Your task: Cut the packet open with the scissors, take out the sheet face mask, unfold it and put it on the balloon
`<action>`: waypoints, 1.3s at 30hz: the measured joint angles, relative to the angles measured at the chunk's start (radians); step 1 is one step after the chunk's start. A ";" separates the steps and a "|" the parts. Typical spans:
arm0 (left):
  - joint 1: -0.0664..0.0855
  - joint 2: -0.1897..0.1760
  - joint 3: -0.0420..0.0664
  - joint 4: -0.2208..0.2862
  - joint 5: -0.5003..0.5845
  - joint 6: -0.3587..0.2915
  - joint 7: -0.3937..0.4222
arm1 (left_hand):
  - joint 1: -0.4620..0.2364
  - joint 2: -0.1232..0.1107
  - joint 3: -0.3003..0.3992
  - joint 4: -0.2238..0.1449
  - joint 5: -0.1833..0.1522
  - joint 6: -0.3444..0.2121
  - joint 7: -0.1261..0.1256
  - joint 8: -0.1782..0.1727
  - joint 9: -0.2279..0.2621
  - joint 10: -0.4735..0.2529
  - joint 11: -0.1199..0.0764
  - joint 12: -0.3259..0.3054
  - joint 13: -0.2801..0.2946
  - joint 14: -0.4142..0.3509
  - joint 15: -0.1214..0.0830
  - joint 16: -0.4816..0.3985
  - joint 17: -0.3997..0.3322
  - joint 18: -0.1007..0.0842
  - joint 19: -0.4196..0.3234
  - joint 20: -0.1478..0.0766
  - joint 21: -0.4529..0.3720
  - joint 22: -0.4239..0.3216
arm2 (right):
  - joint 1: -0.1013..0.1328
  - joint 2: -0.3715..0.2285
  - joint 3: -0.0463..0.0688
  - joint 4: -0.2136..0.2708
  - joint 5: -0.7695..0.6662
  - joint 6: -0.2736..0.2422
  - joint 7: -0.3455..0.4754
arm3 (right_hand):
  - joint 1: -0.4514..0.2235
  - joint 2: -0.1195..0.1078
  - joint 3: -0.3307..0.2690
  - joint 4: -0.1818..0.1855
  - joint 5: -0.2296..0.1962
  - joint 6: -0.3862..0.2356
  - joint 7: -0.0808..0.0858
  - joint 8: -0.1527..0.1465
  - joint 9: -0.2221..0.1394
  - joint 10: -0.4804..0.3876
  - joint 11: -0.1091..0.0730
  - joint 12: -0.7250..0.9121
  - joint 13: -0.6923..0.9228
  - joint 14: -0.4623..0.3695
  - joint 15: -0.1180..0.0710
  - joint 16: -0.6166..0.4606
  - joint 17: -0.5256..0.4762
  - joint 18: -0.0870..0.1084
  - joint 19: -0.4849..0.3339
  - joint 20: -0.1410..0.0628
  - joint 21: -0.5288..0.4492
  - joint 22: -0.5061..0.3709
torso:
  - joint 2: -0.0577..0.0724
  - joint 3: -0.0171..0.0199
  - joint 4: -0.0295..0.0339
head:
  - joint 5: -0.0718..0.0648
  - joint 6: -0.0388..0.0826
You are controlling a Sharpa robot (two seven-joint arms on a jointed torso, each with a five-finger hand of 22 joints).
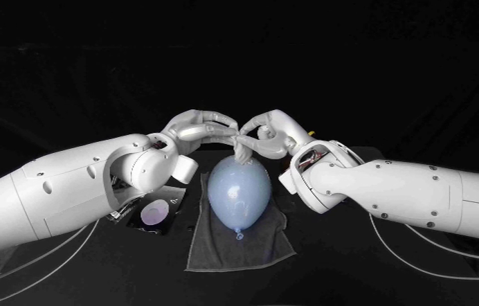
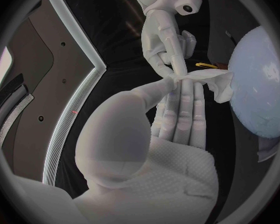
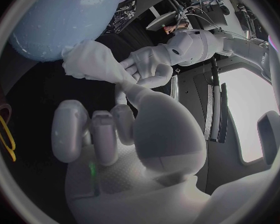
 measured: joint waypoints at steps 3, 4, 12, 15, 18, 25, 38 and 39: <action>0.000 0.000 0.000 -0.001 0.000 0.000 0.000 | 0.000 0.000 0.000 0.000 0.003 0.000 0.000 0.000 0.000 0.000 0.000 0.000 0.000 0.000 0.000 0.000 0.000 0.000 0.000 0.000 0.000 0.000 | 0.000 -0.001 0.000 0.000 0.002 -0.001 0.004 | 0.009 0.002 0.007 -0.007 -0.001 0.000 0.000 0.006 0.003 0.000 0.000 0.000 0.000 0.000 0.000 -0.002 0.000 0.000 0.000 0.000 0.001 0.000 | 0.000 0.0000 -0.0002 | 0.000 0.000; 0.000 0.000 0.000 -0.002 0.000 0.000 0.000 | 0.000 0.000 0.000 0.000 0.003 0.000 0.000 0.000 0.000 0.000 0.000 0.000 0.000 0.000 0.000 0.000 0.000 0.000 0.000 0.000 0.000 0.000 | 0.000 -0.002 0.000 0.000 0.002 -0.001 0.005 | 0.010 0.003 0.008 -0.008 -0.002 0.000 0.000 0.006 0.004 0.000 0.000 0.000 0.000 0.000 0.000 -0.003 0.000 0.000 0.000 0.000 0.001 0.000 | 0.000 0.0000 -0.0002 | 0.000 0.000; 0.000 0.000 0.000 -0.008 0.000 0.000 -0.001 | 0.000 0.000 0.000 0.000 0.003 0.000 0.000 0.000 0.000 -0.003 0.003 0.000 0.000 0.001 0.000 0.000 0.000 0.000 0.000 0.000 0.000 0.000 | 0.000 -0.012 0.001 0.003 0.006 -0.004 0.013 | 0.016 0.008 0.012 -0.012 -0.004 -0.002 0.002 0.011 0.009 0.000 0.000 0.004 0.000 0.000 0.000 0.001 -0.001 0.000 0.000 0.000 0.001 0.001 | 0.000 -0.0003 -0.0001 | 0.000 0.001; -0.001 0.000 -0.001 -0.011 0.000 0.000 -0.001 | 0.000 0.000 0.000 0.000 0.003 0.000 0.000 0.000 0.000 -0.003 0.003 0.000 0.000 0.003 0.000 -0.004 0.000 -0.001 0.000 0.000 0.000 0.000 | 0.001 -0.016 0.001 0.005 0.008 -0.005 0.016 | 0.017 0.009 0.012 -0.012 -0.006 -0.003 0.003 0.011 0.010 0.000 0.000 0.004 0.000 0.000 0.000 0.001 -0.001 0.000 0.000 0.000 0.001 0.001 | 0.000 -0.0004 0.0000 | 0.000 0.001; -0.001 -0.001 -0.001 -0.014 0.000 0.000 -0.001 | 0.000 0.000 0.000 0.000 0.003 0.000 0.000 0.000 0.000 -0.003 0.003 -0.001 0.000 0.004 0.000 -0.004 0.000 -0.001 0.000 0.000 -0.004 -0.001 | 0.001 -0.021 0.001 0.008 0.011 -0.006 0.019 | 0.018 0.011 0.012 -0.012 -0.006 -0.003 0.003 0.011 0.010 0.000 0.000 0.004 0.000 0.000 0.000 0.001 -0.001 0.000 0.000 0.000 0.001 0.001 | 0.000 -0.0003 -0.0001 | 0.001 0.001; -0.001 -0.004 0.000 -0.026 0.000 -0.003 0.000 | 0.000 0.000 0.000 0.000 0.002 0.000 0.000 0.000 0.000 -0.003 0.003 -0.002 0.000 0.006 -0.002 -0.004 -0.001 -0.001 0.000 0.000 -0.004 -0.002 | 0.000 -0.033 0.000 0.009 0.028 -0.010 0.019 | 0.019 0.012 0.012 -0.012 -0.006 -0.004 0.003 0.011 0.012 0.000 0.000 0.007 0.000 0.000 0.000 0.000 0.000 0.000 -0.001 0.000 0.000 0.000 | 0.000 0.0000 -0.0002 | 0.002 -0.001; 0.000 -0.003 0.000 -0.034 0.000 -0.007 0.001 | 0.000 0.000 0.000 0.000 0.002 0.000 0.000 0.000 0.000 -0.003 0.002 0.003 0.000 0.007 0.000 -0.009 -0.001 -0.002 -0.004 0.003 -0.008 -0.004 | 0.000 -0.042 0.001 0.015 0.066 -0.013 0.023 | 0.019 0.012 0.012 -0.012 -0.006 -0.004 0.000 0.015 0.013 0.000 0.000 0.007 0.000 0.000 0.000 -0.002 0.000 0.000 -0.002 -0.001 0.000 0.000 | 0.000 0.0002 -0.0001 | 0.003 -0.003; 0.000 -0.003 0.000 -0.034 0.000 -0.007 0.001 | 0.000 0.000 0.002 0.002 0.001 0.000 0.000 0.000 0.000 -0.003 0.002 0.003 0.000 0.007 0.000 -0.009 -0.002 -0.002 -0.003 0.003 -0.008 -0.005 | 0.000 -0.043 0.001 0.015 0.069 -0.013 0.023 | 0.019 0.012 0.012 -0.012 -0.006 -0.004 0.000 0.015 0.014 0.000 0.000 0.007 0.000 0.000 0.000 -0.001 0.000 0.000 -0.002 -0.001 0.000 0.000 | 0.000 0.0002 -0.0001 | 0.003 -0.003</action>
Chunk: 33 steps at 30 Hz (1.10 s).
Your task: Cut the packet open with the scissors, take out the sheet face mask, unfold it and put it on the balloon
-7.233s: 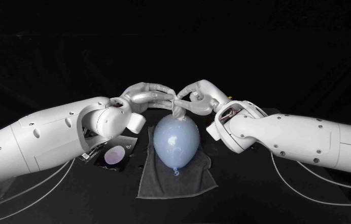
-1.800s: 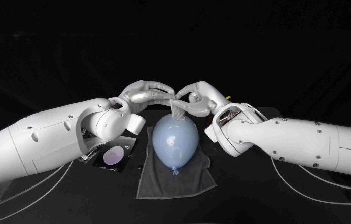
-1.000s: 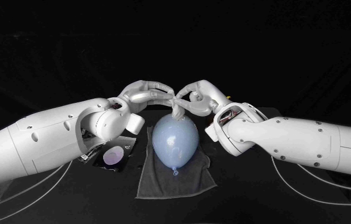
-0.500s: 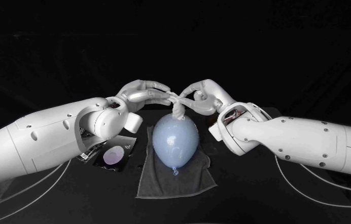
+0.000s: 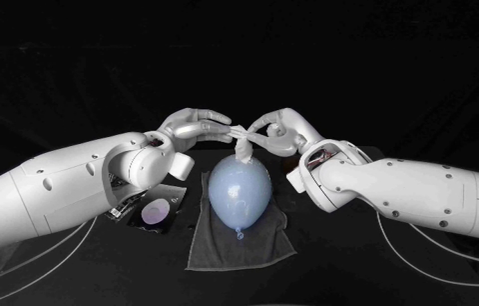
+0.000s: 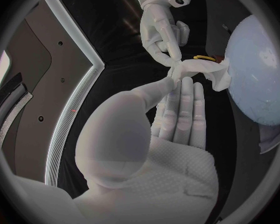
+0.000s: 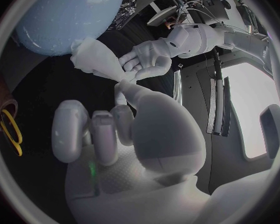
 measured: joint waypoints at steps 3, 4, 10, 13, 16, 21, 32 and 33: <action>0.000 0.001 0.000 0.000 -0.002 0.000 0.001 | 0.000 0.000 0.000 0.000 -0.003 0.000 0.000 0.003 -0.001 0.000 0.000 0.000 0.000 0.000 0.000 0.000 0.000 -0.006 0.000 0.000 0.000 -0.001 | 0.002 -0.002 0.001 0.000 0.008 0.000 0.001 | 0.000 0.000 0.000 0.000 0.000 0.000 0.000 0.000 0.000 0.000 0.000 0.000 0.000 0.000 0.000 0.002 0.000 0.000 0.000 0.000 0.000 0.000 | 0.000 -0.0001 0.0000 | 0.000 0.000; 0.000 0.001 0.000 0.001 -0.003 0.000 0.001 | 0.000 0.000 0.000 0.000 -0.002 0.000 0.000 0.004 -0.001 0.000 0.000 0.000 0.000 0.000 0.000 0.000 0.000 -0.006 0.000 0.000 0.000 -0.002 | 0.003 -0.002 0.001 0.000 0.011 0.001 0.001 | 0.000 0.000 0.000 0.000 0.000 0.000 0.000 0.000 0.000 0.000 0.000 0.000 0.000 0.000 0.000 0.002 0.000 0.000 0.000 0.000 0.000 0.000 | 0.000 -0.0001 0.0000 | 0.000 0.000; 0.002 0.004 0.000 0.002 -0.019 0.002 0.004 | 0.000 0.000 0.000 0.000 0.001 0.000 0.000 0.005 -0.001 0.000 0.000 0.000 0.000 0.002 -0.002 -0.004 -0.001 -0.006 -0.004 0.004 -0.004 -0.003 | 0.027 -0.002 0.003 -0.010 0.025 0.018 0.001 | 0.000 0.000 0.010 -0.010 0.001 0.000 0.000 0.010 0.002 0.002 -0.002 0.004 -0.002 0.000 0.000 0.002 -0.001 0.000 0.000 0.000 0.005 0.001 | 0.000 -0.0002 0.0003 | -0.001 0.004; 0.008 0.009 0.001 -0.005 -0.034 0.004 0.007 | 0.000 0.000 0.000 0.000 0.001 0.000 0.000 0.005 -0.001 0.000 0.000 0.000 0.000 0.002 -0.002 -0.004 -0.001 -0.006 -0.004 0.004 -0.004 -0.003 | 0.053 -0.002 0.005 -0.020 0.035 0.044 0.001 | 0.000 0.000 0.013 -0.013 0.003 -0.002 -0.002 0.010 0.003 0.004 -0.004 0.008 -0.002 -0.004 -0.003 0.002 -0.001 0.000 0.000 -0.001 0.005 0.001 | -0.001 -0.0004 0.0004 | -0.002 0.008; 0.023 0.016 0.001 -0.021 -0.055 0.007 0.012 | 0.000 0.000 0.000 0.000 0.001 0.000 0.000 0.005 -0.001 0.000 0.000 0.000 0.000 0.002 -0.002 -0.004 -0.001 -0.006 -0.004 0.004 -0.004 -0.003 | 0.084 -0.001 0.005 -0.033 0.046 0.085 0.000 | 0.000 0.000 0.017 -0.017 0.003 -0.003 -0.001 0.014 0.003 0.004 -0.004 0.012 -0.002 -0.004 -0.003 0.002 -0.001 0.000 0.002 -0.003 0.005 0.001 | -0.002 -0.0008 0.0004 | -0.002 0.013; 0.057 0.028 0.002 -0.055 -0.110 0.014 0.022 | 0.000 0.000 0.000 0.000 0.001 0.000 0.000 0.005 -0.002 0.000 0.000 -0.001 0.000 0.005 0.001 -0.008 -0.001 -0.007 -0.004 0.004 -0.004 -0.003 | 0.130 0.000 0.007 -0.057 0.058 0.170 -0.008 | 0.000 0.000 0.025 -0.025 0.002 -0.003 -0.001 0.016 0.003 0.004 -0.004 0.017 -0.002 -0.005 -0.002 0.001 -0.001 0.000 0.001 -0.004 0.005 0.001 | -0.003 -0.0008 0.0004 | -0.002 0.021; 0.138 0.052 0.002 -0.115 -0.282 0.024 0.046 | 0.000 0.000 0.000 0.000 0.001 0.000 0.000 0.005 -0.003 0.000 0.000 0.004 0.000 0.009 -0.001 -0.008 -0.001 -0.007 -0.004 0.004 -0.004 -0.003 | 0.207 0.015 0.008 -0.114 0.055 0.378 -0.064 | -0.003 -0.003 0.042 -0.036 0.000 -0.004 -0.003 0.024 0.004 0.004 -0.004 0.024 -0.002 -0.005 -0.002 -0.002 0.000 0.000 0.001 -0.004 0.009 0.000 | -0.013 -0.0009 0.0012 | 0.000 0.040; 0.142 0.053 0.002 -0.118 -0.293 0.024 0.048 | 0.000 0.000 0.000 0.000 0.001 0.000 0.000 0.005 -0.004 0.000 0.000 0.004 0.000 0.009 -0.001 -0.008 -0.001 -0.007 -0.004 0.004 -0.004 -0.003 | 0.210 0.016 0.008 -0.116 0.053 0.390 -0.070 | -0.003 -0.003 0.043 -0.038 0.000 -0.004 -0.003 0.024 0.004 0.004 -0.004 0.024 -0.002 -0.005 -0.002 -0.001 0.000 0.000 0.000 -0.004 0.012 0.000 | -0.014 -0.0009 0.0012 | 0.000 0.041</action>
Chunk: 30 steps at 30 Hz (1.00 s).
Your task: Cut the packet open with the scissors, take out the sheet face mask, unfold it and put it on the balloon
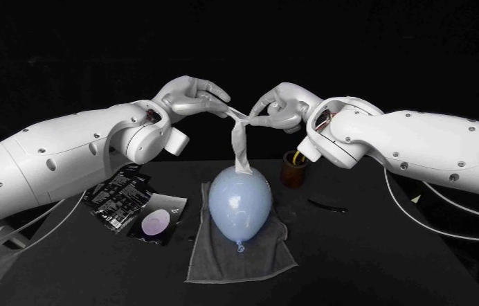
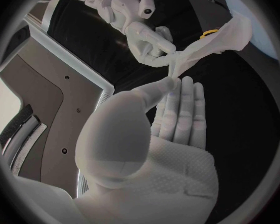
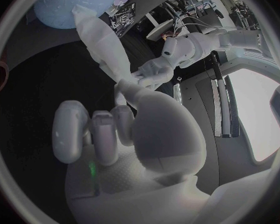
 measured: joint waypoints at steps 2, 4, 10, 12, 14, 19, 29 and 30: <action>0.010 0.003 0.000 -0.007 -0.027 0.000 0.004 | 0.000 0.000 0.000 0.000 0.000 0.000 0.000 0.000 0.000 0.000 0.000 0.000 0.000 0.000 0.000 0.000 0.000 0.000 0.000 0.000 0.000 0.000 | 0.008 0.003 0.000 -0.004 -0.007 0.026 -0.015 | 0.000 0.000 0.003 -0.003 0.000 0.000 0.000 0.000 0.000 0.000 0.000 0.000 0.000 0.000 0.000 0.002 0.000 0.000 0.000 0.000 0.001 0.000 | -0.002 0.0001 0.0004 | 0.001 0.003; 0.017 0.005 0.000 -0.014 -0.051 0.000 0.007 | 0.005 -0.003 0.000 0.000 0.000 0.000 0.000 0.000 0.000 0.000 0.000 0.000 0.000 0.000 0.000 0.000 0.000 0.000 0.000 0.000 0.000 0.000 | 0.014 0.005 0.000 -0.006 -0.015 0.044 -0.027 | 0.000 0.000 0.003 -0.003 0.000 0.000 0.000 0.000 0.000 0.000 0.000 0.004 0.000 0.000 0.000 0.002 0.000 0.000 0.000 0.000 0.001 0.000 | -0.004 0.0000 0.0006 | 0.002 0.004; 0.032 0.015 0.000 -0.035 -0.141 0.000 0.015 | 0.005 -0.003 0.000 0.000 -0.004 0.000 0.000 0.000 0.000 0.000 0.000 0.000 0.000 0.001 0.002 -0.004 0.000 0.000 0.000 0.000 0.000 0.000 | 0.038 0.012 0.000 -0.016 -0.047 0.077 -0.064 | 0.000 0.000 0.007 -0.007 -0.002 0.002 0.002 0.004 0.000 0.000 0.000 0.004 0.000 0.000 0.000 0.002 0.000 0.000 0.000 0.000 0.007 0.000 | -0.009 -0.0003 0.0012 | 0.002 0.009; 0.035 0.017 0.000 -0.040 -0.165 0.000 0.017 | 0.006 -0.002 0.000 0.000 -0.004 0.000 0.000 0.000 0.000 0.000 0.000 0.000 0.000 0.001 0.002 -0.004 0.000 0.000 0.000 0.000 0.000 0.000 | 0.045 0.014 0.001 -0.022 -0.057 0.084 -0.073 | 0.000 0.000 0.007 -0.007 -0.002 0.002 0.002 0.004 0.000 0.000 0.000 0.004 0.000 0.000 0.000 0.002 0.000 0.000 0.000 0.000 0.007 0.000 | -0.010 -0.0002 0.0012 | 0.003 0.011; 0.037 0.020 0.000 -0.045 -0.192 0.000 0.019 | 0.006 -0.002 0.000 0.000 -0.002 0.000 0.000 0.000 0.000 0.000 0.000 0.000 0.000 0.001 0.002 -0.004 0.000 0.000 0.000 0.000 0.000 0.000 | 0.054 0.017 0.001 -0.030 -0.067 0.091 -0.083 | 0.000 0.000 0.007 -0.007 0.000 0.002 0.002 0.004 0.000 0.000 0.000 0.004 0.000 0.000 0.000 0.002 0.000 0.000 0.000 0.000 0.007 0.000 | -0.010 -0.0003 0.0012 | 0.003 0.012; 0.042 0.023 0.000 -0.052 -0.247 0.000 0.022 | 0.006 -0.002 0.000 0.000 0.000 0.000 0.000 0.000 0.000 0.000 0.000 0.000 0.000 0.001 0.002 -0.004 0.000 0.000 0.000 0.000 0.000 0.000 | 0.073 0.024 0.002 -0.046 -0.087 0.100 -0.100 | 0.000 0.000 0.010 -0.011 0.003 0.002 0.002 0.004 0.000 0.000 0.000 0.004 -0.001 0.000 0.000 0.002 -0.001 0.000 -0.001 0.000 0.008 0.001 | -0.009 -0.0003 0.0015 | 0.001 0.016; 0.059 0.040 0.001 -0.074 -0.303 -0.005 0.032 | 0.006 -0.002 0.000 0.000 0.000 0.000 0.000 0.000 -0.001 -0.001 0.001 -0.001 0.000 0.004 0.000 -0.004 0.000 0.000 0.000 0.000 0.000 0.000 | 0.117 0.043 0.006 -0.083 -0.116 0.110 -0.116 | 0.000 0.000 0.010 -0.011 0.003 0.002 0.002 0.005 0.000 0.000 0.000 0.011 0.000 0.000 0.000 0.001 -0.001 -0.014 -0.001 0.000 0.018 0.001 | -0.007 0.0000 0.0012 | -0.001 0.023; 0.061 0.042 0.001 -0.077 -0.306 -0.007 0.033 | 0.006 -0.002 0.000 0.000 0.000 0.000 0.000 0.000 -0.001 -0.001 0.001 -0.001 0.000 0.005 0.001 -0.004 0.000 0.000 0.000 0.000 0.000 0.000 | 0.122 0.045 0.006 -0.087 -0.118 0.112 -0.117 | 0.000 0.000 0.010 -0.011 0.003 0.002 0.002 0.005 0.000 0.000 0.000 0.012 -0.001 0.000 0.000 0.000 -0.001 -0.014 -0.001 0.000 0.018 0.001 | -0.007 0.0000 0.0012 | -0.002 0.025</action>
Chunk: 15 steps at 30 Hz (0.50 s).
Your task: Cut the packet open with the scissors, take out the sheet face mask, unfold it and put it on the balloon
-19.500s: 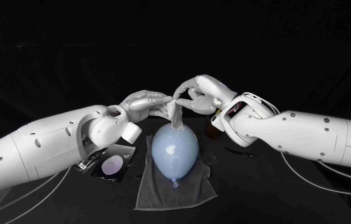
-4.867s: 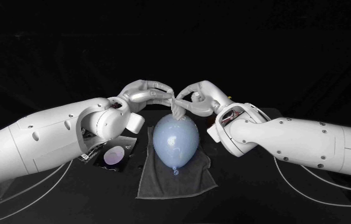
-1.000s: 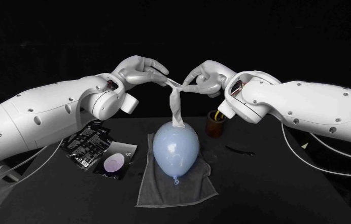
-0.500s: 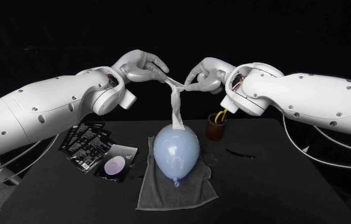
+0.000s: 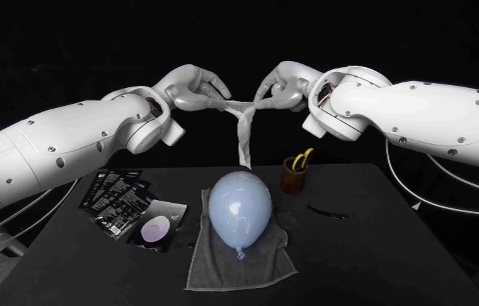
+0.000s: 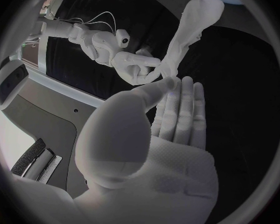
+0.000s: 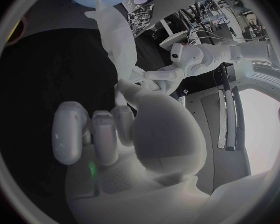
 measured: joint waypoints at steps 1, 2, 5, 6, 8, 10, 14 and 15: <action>0.003 0.003 0.000 -0.005 -0.003 -0.002 0.002 | 0.000 0.000 0.000 0.000 0.000 0.000 0.000 0.000 0.000 0.000 0.000 0.001 0.000 0.000 0.000 0.000 0.000 0.000 0.000 0.000 0.000 0.000 | 0.005 0.002 0.000 -0.005 -0.003 0.002 0.000 | 0.000 0.000 0.000 0.000 0.000 0.000 0.000 0.000 0.000 0.000 0.000 0.000 0.000 0.000 0.000 -0.001 0.000 0.000 0.000 0.000 0.000 0.000 | 0.000 0.0000 -0.0004 | 0.000 0.001; 0.005 0.006 0.001 -0.009 -0.006 -0.004 0.003 | 0.000 0.000 0.000 0.000 0.000 0.000 0.000 0.000 0.000 0.000 0.000 0.002 0.000 0.000 0.000 0.000 0.000 0.000 0.000 0.000 0.000 0.000 | 0.008 0.004 0.000 -0.007 -0.006 0.003 -0.001 | 0.000 0.000 0.000 0.000 0.000 0.000 0.000 0.000 0.000 0.000 0.000 0.000 0.000 0.000 0.000 -0.001 0.000 0.000 0.000 0.000 0.000 0.000 | 0.000 0.0000 -0.0006 | -0.001 0.003; 0.016 0.016 0.004 -0.025 -0.012 -0.011 0.009 | 0.000 0.000 0.000 0.000 0.000 0.000 0.000 0.000 0.000 -0.002 0.002 0.004 0.000 0.000 0.000 0.000 0.000 0.000 0.000 0.000 0.000 0.000 | 0.017 0.011 0.001 -0.017 -0.016 0.010 -0.001 | 0.000 0.000 0.001 -0.001 0.000 0.000 0.000 0.000 0.000 0.000 0.000 0.000 0.000 0.000 0.000 0.002 0.000 0.000 -0.002 0.001 0.005 0.000 | 0.000 0.0000 -0.0010 | -0.002 0.006; 0.020 0.019 0.004 -0.030 -0.014 -0.013 0.010 | 0.000 0.000 0.000 0.000 0.000 0.000 0.000 0.000 0.000 -0.002 0.002 0.004 0.000 0.000 0.000 0.000 0.000 0.000 0.000 0.000 0.000 0.000 | 0.019 0.013 0.001 -0.021 -0.019 0.012 -0.001 | 0.000 0.000 0.002 -0.002 0.000 0.000 0.000 0.000 0.000 0.000 0.000 0.000 0.000 0.000 0.000 0.002 0.000 0.000 -0.002 0.001 0.008 0.000 | 0.000 0.0000 -0.0010 | -0.002 0.008; 0.031 0.025 0.006 -0.039 -0.016 -0.018 0.014 | 0.000 0.000 0.000 0.000 0.000 0.000 0.000 0.000 0.000 -0.001 0.001 0.004 0.000 0.000 0.000 0.000 0.000 0.000 0.000 0.000 0.000 0.000 | 0.022 0.016 0.001 -0.024 -0.026 0.016 -0.001 | 0.000 0.000 0.003 -0.003 -0.001 0.000 0.000 0.000 0.000 0.000 0.000 0.000 0.000 0.000 0.000 0.002 0.001 0.000 -0.002 0.001 0.008 0.000 | 0.000 0.0000 -0.0009 | -0.002 0.011; 0.039 0.028 0.007 -0.044 -0.018 -0.021 0.017 | 0.000 0.000 0.000 0.000 0.000 0.000 0.000 0.000 0.000 -0.001 0.001 0.004 0.000 0.000 0.000 0.000 0.000 0.000 0.000 0.000 0.000 0.000 | 0.023 0.019 0.001 -0.026 -0.031 0.018 -0.001 | 0.000 0.000 0.003 -0.003 -0.001 0.000 0.000 0.000 0.000 0.000 0.000 0.000 0.000 0.000 0.000 0.002 0.001 0.000 -0.002 0.001 0.008 -0.001 | 0.001 0.0000 -0.0006 | -0.002 0.013; 0.055 0.032 0.009 -0.052 -0.020 -0.027 0.023 | 0.004 -0.004 0.000 0.000 0.000 0.000 0.000 0.000 0.000 -0.001 0.001 0.004 0.000 0.000 0.000 0.000 0.000 0.000 0.000 0.000 0.000 0.000 | 0.026 0.023 0.002 -0.029 -0.048 0.019 0.001 | 0.000 0.000 0.003 -0.003 -0.001 -0.001 -0.001 0.000 0.000 0.000 0.000 0.000 0.000 0.000 0.000 0.002 0.001 0.000 -0.003 0.000 0.008 -0.001 | 0.001 0.0006 -0.0001 | -0.002 0.018; 0.059 0.033 0.009 -0.055 -0.020 -0.028 0.025 | 0.004 -0.004 0.000 0.000 0.000 0.000 0.000 0.000 0.000 -0.001 0.001 0.004 0.000 0.000 0.000 0.000 0.000 0.000 0.000 0.000 0.000 0.000 | 0.026 0.024 0.002 -0.029 -0.054 0.019 0.002 | -0.003 -0.003 0.003 -0.003 -0.001 -0.002 -0.002 0.000 0.000 0.000 0.000 0.000 -0.001 0.000 0.000 0.002 0.001 0.000 -0.003 0.000 0.008 -0.001 | 0.001 0.0008 0.0000 | -0.002 0.019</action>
